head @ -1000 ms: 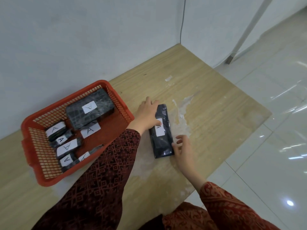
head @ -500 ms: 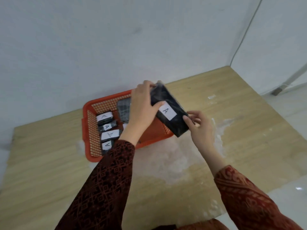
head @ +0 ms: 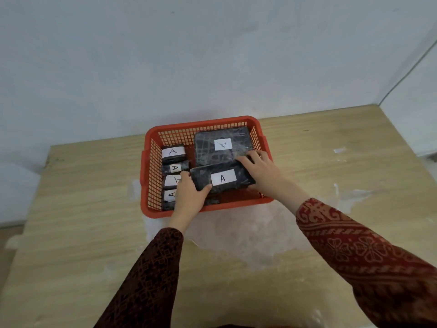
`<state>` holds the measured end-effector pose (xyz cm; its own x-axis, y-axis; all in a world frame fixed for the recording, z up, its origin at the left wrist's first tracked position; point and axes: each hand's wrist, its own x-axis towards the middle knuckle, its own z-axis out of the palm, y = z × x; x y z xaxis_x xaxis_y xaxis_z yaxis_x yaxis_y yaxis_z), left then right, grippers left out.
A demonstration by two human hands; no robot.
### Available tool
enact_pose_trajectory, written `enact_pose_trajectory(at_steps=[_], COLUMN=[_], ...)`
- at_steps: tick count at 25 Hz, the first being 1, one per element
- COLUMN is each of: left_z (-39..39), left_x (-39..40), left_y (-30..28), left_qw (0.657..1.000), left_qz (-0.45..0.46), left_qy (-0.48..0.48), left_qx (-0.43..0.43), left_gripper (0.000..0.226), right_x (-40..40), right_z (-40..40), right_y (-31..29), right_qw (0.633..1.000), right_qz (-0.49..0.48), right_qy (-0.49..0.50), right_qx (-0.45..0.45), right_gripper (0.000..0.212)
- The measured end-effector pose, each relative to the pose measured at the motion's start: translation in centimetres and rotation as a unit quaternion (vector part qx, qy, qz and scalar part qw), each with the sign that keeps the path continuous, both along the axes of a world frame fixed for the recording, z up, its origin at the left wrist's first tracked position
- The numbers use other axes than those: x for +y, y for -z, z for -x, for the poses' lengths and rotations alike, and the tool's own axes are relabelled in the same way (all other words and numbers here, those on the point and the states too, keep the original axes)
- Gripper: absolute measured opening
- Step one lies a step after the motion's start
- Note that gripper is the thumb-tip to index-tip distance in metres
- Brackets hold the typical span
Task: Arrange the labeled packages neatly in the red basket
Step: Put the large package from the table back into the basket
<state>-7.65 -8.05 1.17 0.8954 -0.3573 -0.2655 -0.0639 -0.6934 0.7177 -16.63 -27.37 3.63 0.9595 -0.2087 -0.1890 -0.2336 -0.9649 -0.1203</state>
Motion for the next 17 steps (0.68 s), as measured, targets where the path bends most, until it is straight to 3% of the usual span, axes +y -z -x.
enact_pose_trajectory(at_steps=[6,11,15,17], left_z=[-1.0,-1.5,-1.0,-0.6], left_x=[-0.2,-0.2,-0.3,-0.4], left_y=[0.1,0.1,-0.1,-0.7], left_qw=[0.995,0.985,0.970,0.944], left_qz=[-0.069,-0.113,-0.199,-0.268], left_qy=[0.069,0.132,0.140,0.164], left_qx=[-0.012,0.012,-0.029,-0.100], left_gripper=[0.062,0.074,0.078,0.070], right_x=[0.1,0.4,0.6,0.8], right_z=[0.2,-0.3,-0.7,-0.8], right_y=[1.8,2.1,2.1,1.7], right_qw=[0.998,0.997,0.997,0.998], right_qz=[0.056,0.067,0.057,0.033], right_qy=[-0.022,-0.013,-0.019,-0.014], right_qx=[0.007,0.022,0.045,0.054], right_gripper=[0.095,0.090,0.086,0.080])
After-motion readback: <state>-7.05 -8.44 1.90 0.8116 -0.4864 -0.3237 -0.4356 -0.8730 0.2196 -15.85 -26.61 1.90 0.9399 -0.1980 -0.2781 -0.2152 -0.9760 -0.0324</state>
